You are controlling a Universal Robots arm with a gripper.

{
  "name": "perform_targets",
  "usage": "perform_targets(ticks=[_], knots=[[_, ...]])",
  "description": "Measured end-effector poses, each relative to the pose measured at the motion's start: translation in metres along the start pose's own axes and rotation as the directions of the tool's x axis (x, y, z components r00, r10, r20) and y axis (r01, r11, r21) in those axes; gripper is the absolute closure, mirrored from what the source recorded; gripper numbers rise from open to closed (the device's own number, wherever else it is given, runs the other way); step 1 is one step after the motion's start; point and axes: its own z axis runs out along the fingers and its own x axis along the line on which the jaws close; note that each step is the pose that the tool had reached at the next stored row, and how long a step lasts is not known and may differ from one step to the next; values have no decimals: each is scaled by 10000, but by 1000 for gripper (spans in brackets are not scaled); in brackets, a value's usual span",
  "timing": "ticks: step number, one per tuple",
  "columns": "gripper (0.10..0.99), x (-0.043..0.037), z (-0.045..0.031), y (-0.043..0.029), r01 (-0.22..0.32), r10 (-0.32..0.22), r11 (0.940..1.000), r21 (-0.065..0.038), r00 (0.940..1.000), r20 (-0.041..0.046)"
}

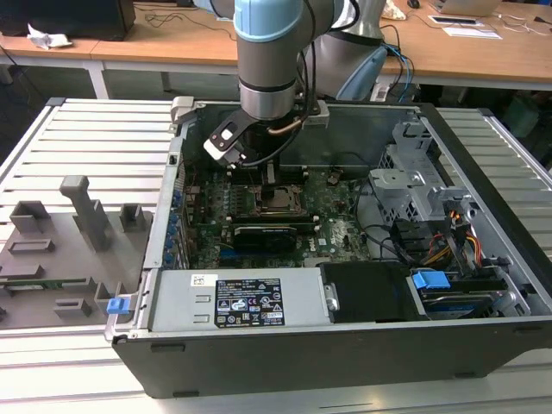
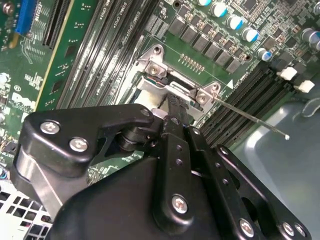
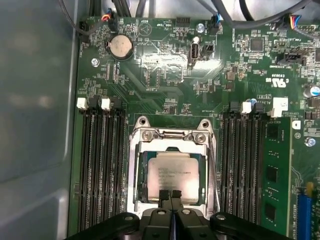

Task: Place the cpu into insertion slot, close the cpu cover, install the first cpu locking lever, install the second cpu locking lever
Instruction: 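Close the cpu cover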

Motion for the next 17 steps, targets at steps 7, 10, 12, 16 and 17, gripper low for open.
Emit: perform_targets(ticks=[7, 10, 12, 16, 17], knots=[[980, -2, 42, -3, 1, -1, 10000, 3, 10000, 13], [980, -2, 53, -4, 5, -5, 10000, 3, 10000, 23], [980, 1, 43, -2, 2, -2, 10000, -7, 10000, 9], [980, 1, -32, 11, 7, -7, 10000, -2, 10000, 16], [980, 1, -29, 21, 9, -9, 10000, -3, 10000, 15]])
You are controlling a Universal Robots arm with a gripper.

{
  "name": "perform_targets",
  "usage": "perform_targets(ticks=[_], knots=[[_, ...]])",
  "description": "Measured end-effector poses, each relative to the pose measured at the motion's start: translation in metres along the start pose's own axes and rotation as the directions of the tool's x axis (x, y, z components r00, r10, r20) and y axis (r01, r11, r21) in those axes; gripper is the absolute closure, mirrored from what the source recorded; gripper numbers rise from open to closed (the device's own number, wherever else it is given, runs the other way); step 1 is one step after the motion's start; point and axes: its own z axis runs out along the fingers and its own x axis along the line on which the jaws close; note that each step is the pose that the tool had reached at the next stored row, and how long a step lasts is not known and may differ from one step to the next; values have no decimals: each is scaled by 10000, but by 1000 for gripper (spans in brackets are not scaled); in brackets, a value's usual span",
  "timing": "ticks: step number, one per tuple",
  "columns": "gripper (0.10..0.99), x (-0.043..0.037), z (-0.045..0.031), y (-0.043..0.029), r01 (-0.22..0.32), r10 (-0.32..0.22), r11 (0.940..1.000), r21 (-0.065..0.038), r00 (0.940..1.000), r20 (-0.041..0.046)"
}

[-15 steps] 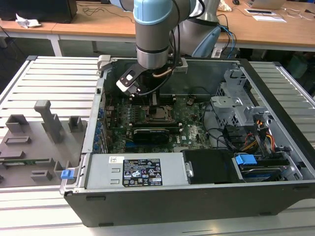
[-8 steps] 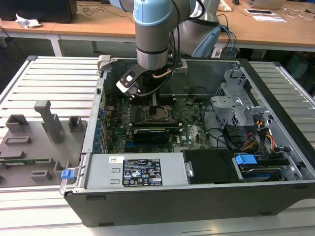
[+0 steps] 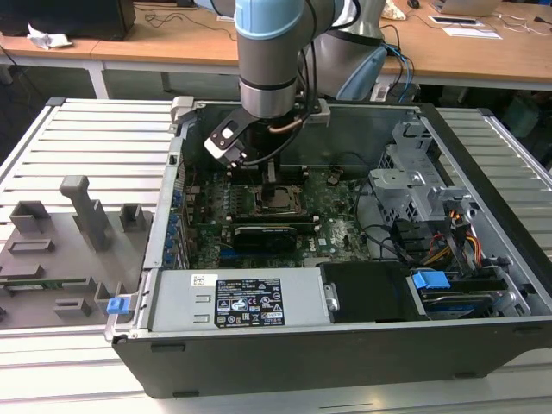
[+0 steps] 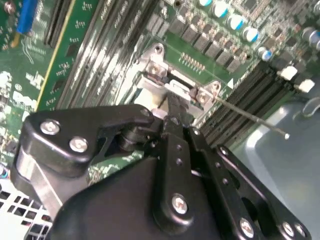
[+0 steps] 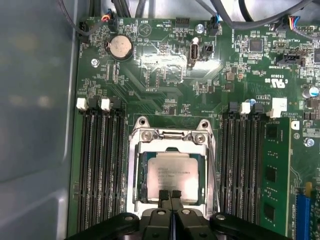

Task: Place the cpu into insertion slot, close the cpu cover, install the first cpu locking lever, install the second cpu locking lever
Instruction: 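Close the cpu cover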

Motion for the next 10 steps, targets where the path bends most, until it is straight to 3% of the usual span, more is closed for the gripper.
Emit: perform_targets(ticks=[10], knots=[[980, -5, 87, 49, 54, -54, 10000, 10, 10000, 46]])
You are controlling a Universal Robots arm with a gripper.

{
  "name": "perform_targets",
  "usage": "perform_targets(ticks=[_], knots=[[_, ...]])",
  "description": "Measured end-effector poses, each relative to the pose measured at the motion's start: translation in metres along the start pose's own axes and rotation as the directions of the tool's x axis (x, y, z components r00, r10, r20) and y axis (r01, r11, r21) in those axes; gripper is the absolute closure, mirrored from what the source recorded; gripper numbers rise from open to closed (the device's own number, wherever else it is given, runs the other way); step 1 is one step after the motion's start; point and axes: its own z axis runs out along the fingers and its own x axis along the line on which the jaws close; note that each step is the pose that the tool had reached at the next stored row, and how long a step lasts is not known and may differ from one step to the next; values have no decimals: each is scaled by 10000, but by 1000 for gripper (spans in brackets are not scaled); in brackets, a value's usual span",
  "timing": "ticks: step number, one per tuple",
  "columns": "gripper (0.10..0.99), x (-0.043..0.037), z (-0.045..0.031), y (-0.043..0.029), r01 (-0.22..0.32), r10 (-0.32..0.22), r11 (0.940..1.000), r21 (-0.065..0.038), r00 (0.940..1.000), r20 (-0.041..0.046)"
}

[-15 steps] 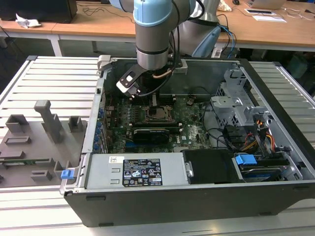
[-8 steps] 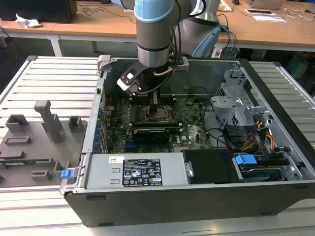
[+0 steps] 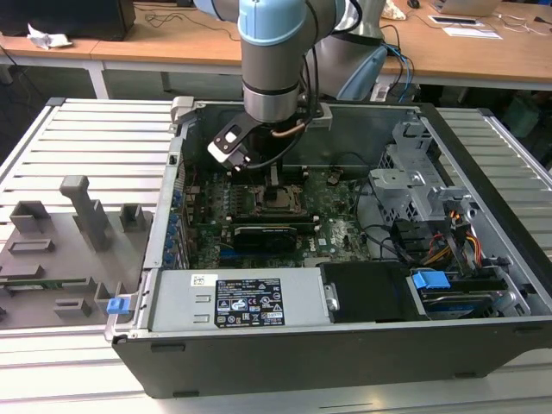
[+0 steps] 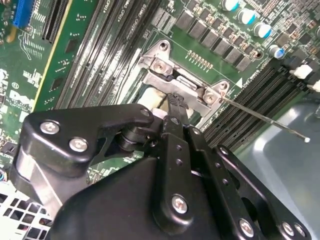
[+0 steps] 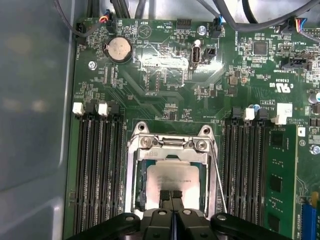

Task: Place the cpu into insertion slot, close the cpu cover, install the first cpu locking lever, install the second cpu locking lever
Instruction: 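Close the cpu cover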

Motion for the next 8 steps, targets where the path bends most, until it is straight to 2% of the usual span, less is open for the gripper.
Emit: perform_targets(ticks=[3, 5, 7, 8], knots=[[980, -4, 22, 66, 1, -1, 10000, 1, 10000, 2], [980, -1, 10, 75, 0, 0, 10000, -12, 10000, -11], [980, 1, -35, 78, -1, 1, 10000, -9, 10000, -11], [980, 1, -96, 81, -1, 1, 10000, -5, 10000, -4]])
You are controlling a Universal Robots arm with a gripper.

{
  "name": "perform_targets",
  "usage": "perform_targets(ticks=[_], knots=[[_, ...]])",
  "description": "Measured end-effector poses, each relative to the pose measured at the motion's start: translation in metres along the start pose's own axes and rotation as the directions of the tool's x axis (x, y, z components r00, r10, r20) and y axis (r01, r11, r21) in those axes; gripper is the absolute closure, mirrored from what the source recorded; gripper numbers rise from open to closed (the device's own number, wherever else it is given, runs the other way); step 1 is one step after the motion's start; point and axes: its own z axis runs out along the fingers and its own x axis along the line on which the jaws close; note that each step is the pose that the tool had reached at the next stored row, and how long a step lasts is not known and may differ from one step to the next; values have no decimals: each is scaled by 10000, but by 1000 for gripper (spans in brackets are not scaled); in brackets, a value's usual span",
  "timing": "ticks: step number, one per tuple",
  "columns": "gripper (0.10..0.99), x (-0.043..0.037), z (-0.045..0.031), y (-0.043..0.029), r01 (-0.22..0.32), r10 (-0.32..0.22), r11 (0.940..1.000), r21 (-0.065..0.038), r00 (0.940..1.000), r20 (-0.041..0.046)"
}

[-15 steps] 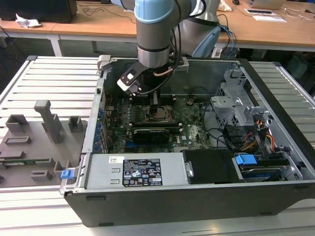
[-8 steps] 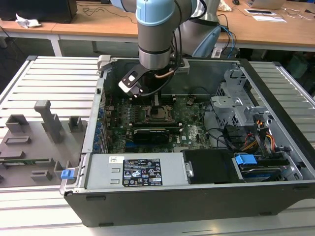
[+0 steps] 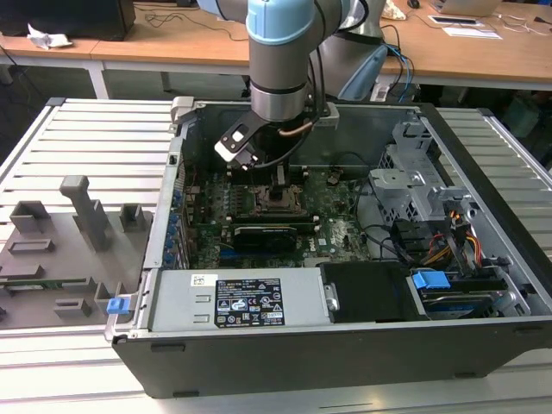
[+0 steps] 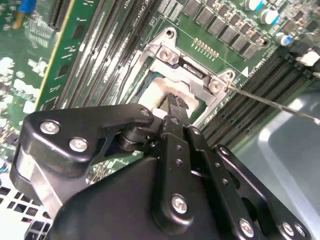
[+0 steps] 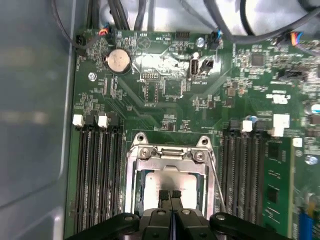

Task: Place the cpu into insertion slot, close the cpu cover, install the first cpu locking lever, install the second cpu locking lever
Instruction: 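Close the cpu cover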

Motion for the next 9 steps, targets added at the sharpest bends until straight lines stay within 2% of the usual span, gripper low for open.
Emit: perform_targets(ticks=[1, 9], knots=[[980, 1, -39, 3, 1, -1, 10000, 0, 10000, 0], [980, -2, -41, 68, 1, -1, 10000, 31, 10000, 0]])
